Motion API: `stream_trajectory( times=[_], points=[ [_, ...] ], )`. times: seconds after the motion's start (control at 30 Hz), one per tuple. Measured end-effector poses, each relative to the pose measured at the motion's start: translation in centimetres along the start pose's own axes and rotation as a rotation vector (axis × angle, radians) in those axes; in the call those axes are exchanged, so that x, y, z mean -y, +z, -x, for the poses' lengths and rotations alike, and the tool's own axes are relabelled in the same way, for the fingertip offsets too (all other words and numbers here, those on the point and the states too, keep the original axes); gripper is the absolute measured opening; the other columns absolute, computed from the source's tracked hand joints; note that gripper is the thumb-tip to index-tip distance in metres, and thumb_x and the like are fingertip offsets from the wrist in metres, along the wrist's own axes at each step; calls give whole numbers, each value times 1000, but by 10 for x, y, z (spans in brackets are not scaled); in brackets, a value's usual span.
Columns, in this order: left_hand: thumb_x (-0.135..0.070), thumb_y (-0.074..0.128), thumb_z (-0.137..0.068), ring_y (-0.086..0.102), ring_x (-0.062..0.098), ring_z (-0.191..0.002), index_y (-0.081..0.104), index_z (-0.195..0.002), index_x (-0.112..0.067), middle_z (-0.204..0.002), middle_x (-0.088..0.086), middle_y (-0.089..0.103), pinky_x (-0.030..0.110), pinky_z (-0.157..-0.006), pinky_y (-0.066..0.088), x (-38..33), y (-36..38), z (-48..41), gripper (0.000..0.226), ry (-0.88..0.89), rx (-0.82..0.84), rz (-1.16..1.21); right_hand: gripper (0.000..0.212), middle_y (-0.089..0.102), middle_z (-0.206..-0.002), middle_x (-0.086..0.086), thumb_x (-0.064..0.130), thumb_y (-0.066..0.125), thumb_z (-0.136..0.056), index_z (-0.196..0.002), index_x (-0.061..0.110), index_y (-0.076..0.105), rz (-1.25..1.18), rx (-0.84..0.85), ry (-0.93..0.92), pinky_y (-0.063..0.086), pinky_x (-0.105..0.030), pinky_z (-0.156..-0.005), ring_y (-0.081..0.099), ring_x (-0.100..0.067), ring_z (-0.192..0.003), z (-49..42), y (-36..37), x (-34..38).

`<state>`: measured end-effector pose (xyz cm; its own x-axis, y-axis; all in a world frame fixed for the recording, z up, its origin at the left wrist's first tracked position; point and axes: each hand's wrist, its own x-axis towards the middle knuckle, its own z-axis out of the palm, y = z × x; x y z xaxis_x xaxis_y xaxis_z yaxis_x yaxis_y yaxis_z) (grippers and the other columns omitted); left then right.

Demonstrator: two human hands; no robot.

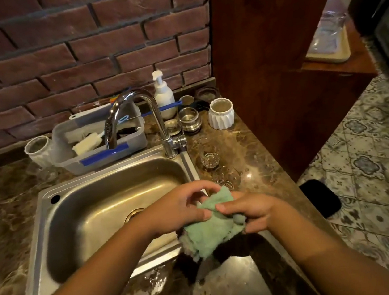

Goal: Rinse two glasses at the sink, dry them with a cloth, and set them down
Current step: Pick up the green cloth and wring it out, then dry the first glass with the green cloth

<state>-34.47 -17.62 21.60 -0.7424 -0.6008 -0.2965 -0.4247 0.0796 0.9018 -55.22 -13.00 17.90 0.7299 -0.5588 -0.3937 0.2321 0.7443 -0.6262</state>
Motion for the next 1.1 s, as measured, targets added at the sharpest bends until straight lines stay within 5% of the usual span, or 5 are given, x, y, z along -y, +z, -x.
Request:
stream_trajectory(
  times=[0.27, 0.43, 0.67, 0.83, 1.1],
  points=[
    [-16, 71, -95, 57, 25, -119, 53, -145, -31, -129, 9, 59, 42, -102, 49, -12, -17, -46, 55, -117, 414, -361, 49, 56, -140, -26, 9, 68, -89, -137, 11, 60, -223, 26, -91, 40, -60, -106, 55, -45, -128, -2, -23, -42],
    [-12, 71, -94, 57, 21, -96, 39, -150, -27, -114, 11, 60, 31, -80, 50, -15, -23, -83, 67, -208, 534, -374, 53, 54, -143, -29, 9, 71, -90, -141, 5, 54, -416, -81, -228, 48, -55, -106, 57, -45, -127, 12, -40, -68],
    [-1, 73, -90, 61, 1, -76, 63, -119, -19, -94, -3, 65, 24, -71, 50, -15, -9, -121, 35, -237, 560, -178, 69, 65, -126, -31, 9, 93, -61, -123, -5, 67, -690, -212, -451, 57, -52, -93, 68, -43, -112, 27, -55, -87],
    [6, 63, -95, 59, -9, -67, 67, -103, -13, -71, -25, 66, 9, -65, 45, -33, 1, -132, 22, -145, 650, -62, 52, 47, -149, -28, 26, 44, -105, -147, -6, 42, -624, -125, -576, 26, -53, -121, 44, -40, -141, 47, -61, -84],
    [7, 68, -91, 54, 2, -66, 73, -100, -16, -72, -17, 65, 13, -64, 46, -60, 22, -137, 25, -143, 690, -28, 50, 56, -143, -20, 29, 50, -104, -144, -2, 45, -495, -139, -753, 41, -41, -113, 53, -29, -134, 49, -75, -76]
  ],
)
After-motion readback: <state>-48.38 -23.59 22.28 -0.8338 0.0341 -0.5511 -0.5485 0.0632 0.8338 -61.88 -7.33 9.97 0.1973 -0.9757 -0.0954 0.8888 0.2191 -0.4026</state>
